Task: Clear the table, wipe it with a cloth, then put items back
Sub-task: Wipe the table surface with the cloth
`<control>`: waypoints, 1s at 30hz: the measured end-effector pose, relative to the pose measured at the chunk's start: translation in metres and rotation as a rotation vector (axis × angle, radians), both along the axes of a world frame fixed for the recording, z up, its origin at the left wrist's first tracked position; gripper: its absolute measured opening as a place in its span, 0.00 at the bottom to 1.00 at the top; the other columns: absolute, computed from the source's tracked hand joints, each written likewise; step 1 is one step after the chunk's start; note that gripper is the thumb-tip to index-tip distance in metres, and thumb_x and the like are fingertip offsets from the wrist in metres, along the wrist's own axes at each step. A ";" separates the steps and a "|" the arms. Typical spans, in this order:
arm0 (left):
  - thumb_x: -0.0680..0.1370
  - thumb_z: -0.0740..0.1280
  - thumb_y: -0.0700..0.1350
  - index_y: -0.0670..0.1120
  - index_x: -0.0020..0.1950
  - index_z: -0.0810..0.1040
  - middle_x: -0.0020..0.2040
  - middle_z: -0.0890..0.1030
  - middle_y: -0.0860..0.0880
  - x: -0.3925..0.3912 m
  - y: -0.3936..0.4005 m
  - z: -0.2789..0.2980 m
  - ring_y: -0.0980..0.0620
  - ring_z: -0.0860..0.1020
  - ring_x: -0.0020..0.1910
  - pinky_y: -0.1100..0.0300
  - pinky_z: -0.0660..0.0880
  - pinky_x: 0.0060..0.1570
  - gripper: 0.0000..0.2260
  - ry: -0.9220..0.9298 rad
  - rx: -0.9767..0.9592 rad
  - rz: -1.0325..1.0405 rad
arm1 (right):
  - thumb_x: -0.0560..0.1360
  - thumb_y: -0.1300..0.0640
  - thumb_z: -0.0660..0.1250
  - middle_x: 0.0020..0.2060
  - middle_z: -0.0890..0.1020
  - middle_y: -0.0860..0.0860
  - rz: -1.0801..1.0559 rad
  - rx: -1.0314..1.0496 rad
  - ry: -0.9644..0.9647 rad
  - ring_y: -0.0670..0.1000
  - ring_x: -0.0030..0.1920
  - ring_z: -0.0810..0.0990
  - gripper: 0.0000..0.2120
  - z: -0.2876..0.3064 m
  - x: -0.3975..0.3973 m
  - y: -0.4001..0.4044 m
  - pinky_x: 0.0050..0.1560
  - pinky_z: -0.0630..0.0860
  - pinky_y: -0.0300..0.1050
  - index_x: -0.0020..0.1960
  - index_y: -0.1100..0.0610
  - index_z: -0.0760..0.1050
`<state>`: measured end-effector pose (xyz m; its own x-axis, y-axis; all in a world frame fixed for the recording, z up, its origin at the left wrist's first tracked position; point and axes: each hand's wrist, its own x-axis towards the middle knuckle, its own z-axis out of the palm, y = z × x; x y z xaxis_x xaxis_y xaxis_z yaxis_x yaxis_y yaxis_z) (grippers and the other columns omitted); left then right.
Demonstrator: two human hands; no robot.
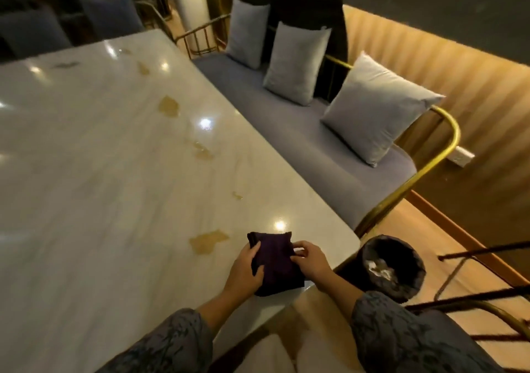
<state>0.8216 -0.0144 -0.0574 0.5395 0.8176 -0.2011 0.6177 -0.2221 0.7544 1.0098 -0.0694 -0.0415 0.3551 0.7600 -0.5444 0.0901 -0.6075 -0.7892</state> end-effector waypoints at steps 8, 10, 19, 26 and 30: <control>0.79 0.64 0.40 0.44 0.77 0.60 0.76 0.62 0.45 -0.091 -0.016 -0.009 0.47 0.66 0.72 0.62 0.63 0.68 0.27 0.108 -0.024 0.050 | 0.77 0.63 0.64 0.57 0.79 0.55 0.037 -0.082 -0.262 0.52 0.55 0.78 0.17 -0.013 -0.109 -0.019 0.54 0.76 0.43 0.66 0.57 0.72; 0.79 0.64 0.41 0.44 0.77 0.60 0.76 0.61 0.45 -0.112 -0.018 -0.010 0.48 0.65 0.73 0.66 0.62 0.65 0.27 0.111 0.001 0.066 | 0.77 0.60 0.64 0.59 0.76 0.54 0.083 -0.030 -0.464 0.53 0.60 0.74 0.18 -0.013 -0.135 -0.023 0.60 0.73 0.45 0.67 0.56 0.71; 0.75 0.70 0.45 0.44 0.70 0.71 0.72 0.69 0.43 -0.219 -0.016 -0.036 0.42 0.69 0.69 0.48 0.68 0.66 0.24 0.224 0.220 0.351 | 0.76 0.32 0.50 0.76 0.61 0.58 0.655 0.146 -1.049 0.63 0.77 0.51 0.35 -0.037 -0.214 -0.006 0.75 0.46 0.65 0.74 0.52 0.66; 0.80 0.55 0.60 0.43 0.74 0.68 0.76 0.65 0.45 -0.267 -0.015 -0.062 0.47 0.59 0.76 0.51 0.61 0.73 0.28 0.295 0.351 0.207 | 0.74 0.27 0.41 0.78 0.44 0.54 0.602 -0.055 -1.092 0.60 0.78 0.38 0.39 -0.059 -0.215 -0.001 0.73 0.35 0.66 0.79 0.48 0.43; 0.80 0.58 0.55 0.44 0.73 0.70 0.74 0.68 0.45 -0.266 -0.016 -0.063 0.47 0.62 0.76 0.51 0.61 0.72 0.25 0.286 0.392 0.213 | 0.78 0.46 0.49 0.78 0.55 0.55 0.297 0.005 -1.009 0.57 0.78 0.46 0.32 -0.067 -0.223 0.016 0.77 0.46 0.58 0.79 0.56 0.53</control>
